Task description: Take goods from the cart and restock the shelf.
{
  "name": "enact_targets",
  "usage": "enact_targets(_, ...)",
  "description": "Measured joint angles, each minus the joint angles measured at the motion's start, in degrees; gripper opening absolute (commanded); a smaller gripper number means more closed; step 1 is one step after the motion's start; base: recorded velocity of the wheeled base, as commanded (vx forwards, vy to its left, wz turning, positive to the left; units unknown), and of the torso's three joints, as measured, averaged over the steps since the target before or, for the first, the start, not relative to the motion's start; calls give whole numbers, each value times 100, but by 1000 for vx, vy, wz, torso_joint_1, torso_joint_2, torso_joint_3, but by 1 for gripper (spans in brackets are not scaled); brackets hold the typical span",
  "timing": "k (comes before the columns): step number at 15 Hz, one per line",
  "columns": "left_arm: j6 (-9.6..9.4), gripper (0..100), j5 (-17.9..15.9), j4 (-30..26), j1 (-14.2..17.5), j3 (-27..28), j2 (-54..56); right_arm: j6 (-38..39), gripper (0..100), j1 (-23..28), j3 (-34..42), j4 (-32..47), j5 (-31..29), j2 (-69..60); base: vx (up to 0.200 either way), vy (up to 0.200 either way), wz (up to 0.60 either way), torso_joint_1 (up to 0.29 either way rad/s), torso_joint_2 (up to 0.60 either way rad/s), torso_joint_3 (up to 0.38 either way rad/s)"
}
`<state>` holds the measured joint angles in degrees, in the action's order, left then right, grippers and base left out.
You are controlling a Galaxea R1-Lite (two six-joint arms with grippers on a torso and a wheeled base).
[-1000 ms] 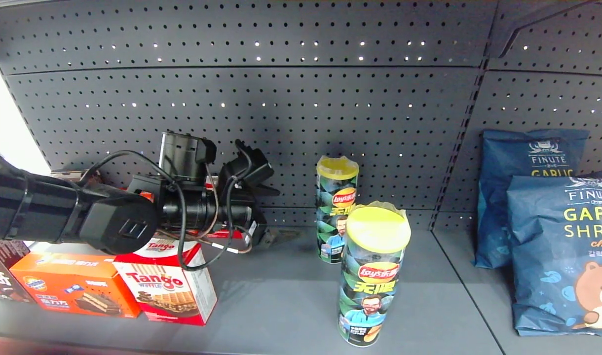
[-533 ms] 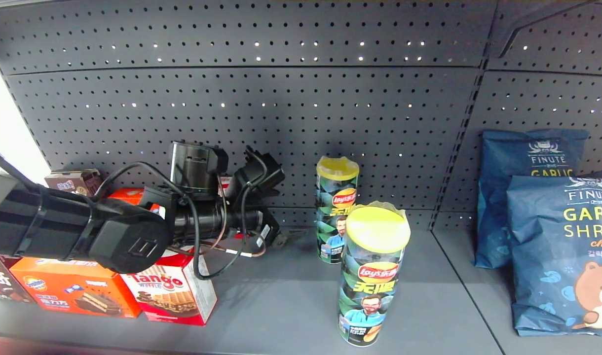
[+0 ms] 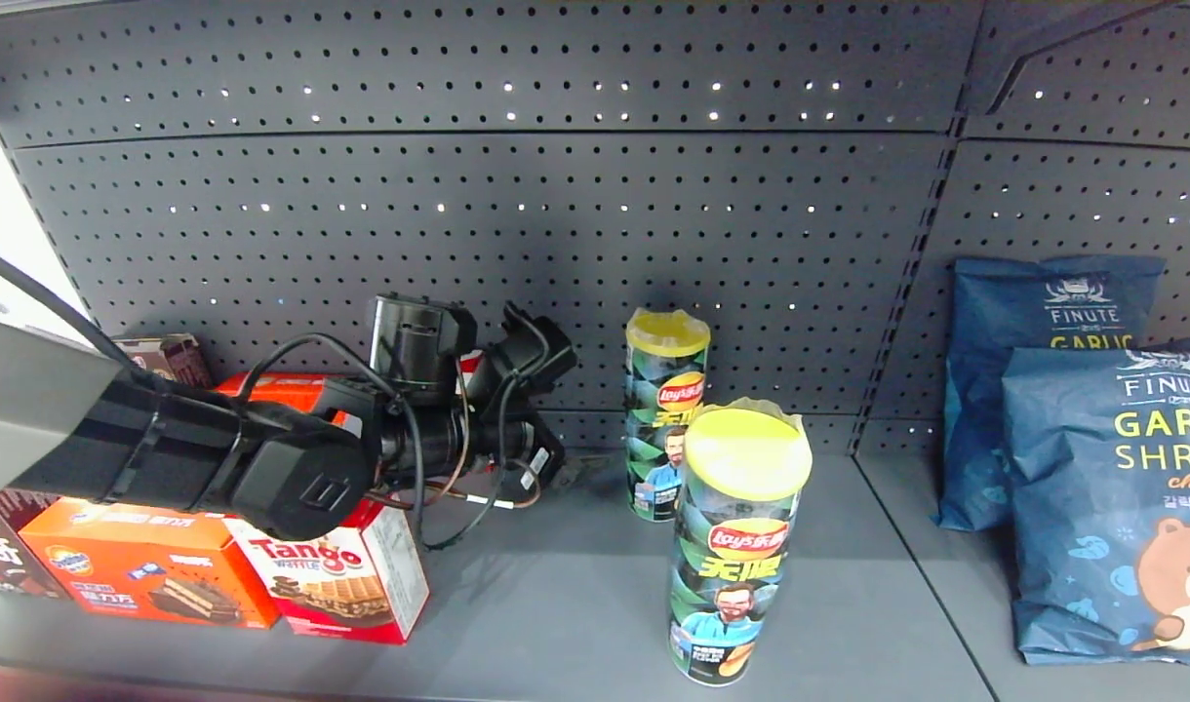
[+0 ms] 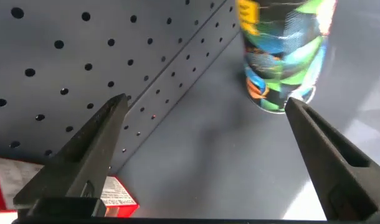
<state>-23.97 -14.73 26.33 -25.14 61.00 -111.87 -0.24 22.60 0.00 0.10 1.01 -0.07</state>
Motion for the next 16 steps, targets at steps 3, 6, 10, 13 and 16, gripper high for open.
enact_targets(3,51,100,101,2,-16,245,-199,2,100,0,0,0,2,0,0,0,0,0,0,0)
enact_targets(6,60,100,132,0,-72,429,-364,0,100,-4,0,0,2,0,0,0,0,0,0,0)
enact_targets(10,60,100,140,0,-135,655,-560,2,100,0,0,0,2,0,0,0,0,0,0,0)
enact_targets(13,60,100,140,0,-149,788,-670,0,100,-4,0,0,0,0,0,0,0,0,0,0)
enact_targets(16,60,100,138,-1,-151,856,-736,2,100,-4,0,0,2,0,0,0,0,0,0,0)
